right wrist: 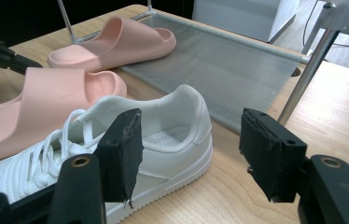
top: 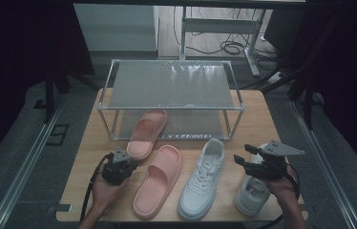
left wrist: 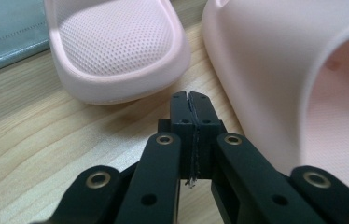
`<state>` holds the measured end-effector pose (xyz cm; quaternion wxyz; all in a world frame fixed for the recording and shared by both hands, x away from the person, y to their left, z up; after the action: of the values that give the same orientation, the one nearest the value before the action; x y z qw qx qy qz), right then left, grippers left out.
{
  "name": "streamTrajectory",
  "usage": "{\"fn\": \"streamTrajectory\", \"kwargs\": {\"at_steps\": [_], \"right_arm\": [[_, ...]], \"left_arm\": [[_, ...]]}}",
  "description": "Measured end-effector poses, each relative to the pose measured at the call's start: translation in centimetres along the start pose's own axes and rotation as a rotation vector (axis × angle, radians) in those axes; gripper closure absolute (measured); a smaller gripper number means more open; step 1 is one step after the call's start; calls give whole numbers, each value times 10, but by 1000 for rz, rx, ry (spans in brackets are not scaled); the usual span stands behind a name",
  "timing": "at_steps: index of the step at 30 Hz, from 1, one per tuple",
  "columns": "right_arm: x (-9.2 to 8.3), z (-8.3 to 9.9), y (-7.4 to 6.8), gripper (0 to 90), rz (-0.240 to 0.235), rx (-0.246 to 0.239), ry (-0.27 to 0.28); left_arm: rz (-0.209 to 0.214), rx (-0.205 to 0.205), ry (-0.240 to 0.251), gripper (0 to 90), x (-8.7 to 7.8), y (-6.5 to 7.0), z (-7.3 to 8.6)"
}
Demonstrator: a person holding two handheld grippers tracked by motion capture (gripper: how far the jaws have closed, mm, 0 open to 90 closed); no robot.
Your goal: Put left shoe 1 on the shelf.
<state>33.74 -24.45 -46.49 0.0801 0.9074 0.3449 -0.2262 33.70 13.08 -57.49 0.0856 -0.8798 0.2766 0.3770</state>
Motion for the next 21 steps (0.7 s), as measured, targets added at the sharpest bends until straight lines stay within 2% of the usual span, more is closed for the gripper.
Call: {"fn": "streamTrajectory", "kwargs": {"at_steps": [7,13,21], "right_arm": [[0,0,0,400,1,2,-3],[0,0,0,400,0,0,0],[-1,0,1,400,2,1,2]], "left_arm": [[-18,11,-12,900,9,-3,-6],[-6,11,-17,900,18,-1,-13],[-1,15,-13,900,14,-4,-12]]}}
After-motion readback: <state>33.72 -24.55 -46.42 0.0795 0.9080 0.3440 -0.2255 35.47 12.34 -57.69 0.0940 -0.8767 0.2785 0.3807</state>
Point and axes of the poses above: each handheld gripper's, and its own axes: x roughly forward along the jaws, z roughly out of its underside, y roughly to its right, the point moved 9 cm from there along x, roughly forward along the jaws
